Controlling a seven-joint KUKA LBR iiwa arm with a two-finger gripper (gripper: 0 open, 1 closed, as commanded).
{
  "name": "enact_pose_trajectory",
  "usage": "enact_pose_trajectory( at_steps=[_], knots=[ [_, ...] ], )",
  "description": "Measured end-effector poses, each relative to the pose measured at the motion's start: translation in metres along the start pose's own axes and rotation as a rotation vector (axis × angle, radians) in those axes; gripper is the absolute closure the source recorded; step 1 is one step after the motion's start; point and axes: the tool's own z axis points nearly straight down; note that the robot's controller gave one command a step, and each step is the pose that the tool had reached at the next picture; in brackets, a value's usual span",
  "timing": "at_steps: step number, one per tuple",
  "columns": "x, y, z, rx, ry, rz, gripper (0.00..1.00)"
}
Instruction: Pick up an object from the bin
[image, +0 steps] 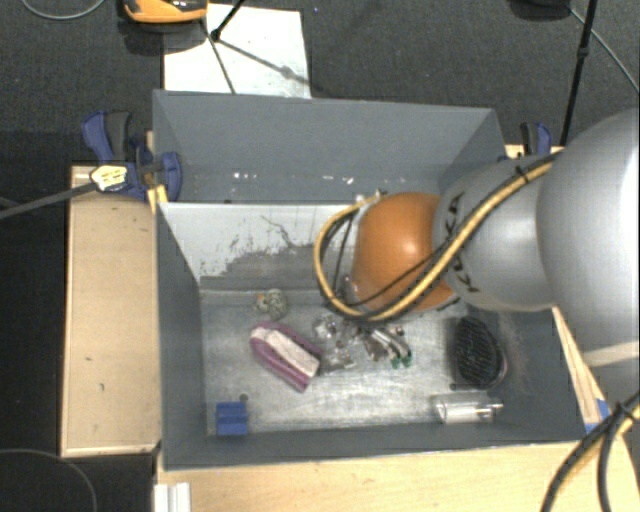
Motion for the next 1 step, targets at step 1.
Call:
enact_pose_trajectory(
  at_steps=[1],
  knots=[
    [-0.0002,0.0002,0.0008,0.000,-0.003,0.001,0.00]
  ],
)
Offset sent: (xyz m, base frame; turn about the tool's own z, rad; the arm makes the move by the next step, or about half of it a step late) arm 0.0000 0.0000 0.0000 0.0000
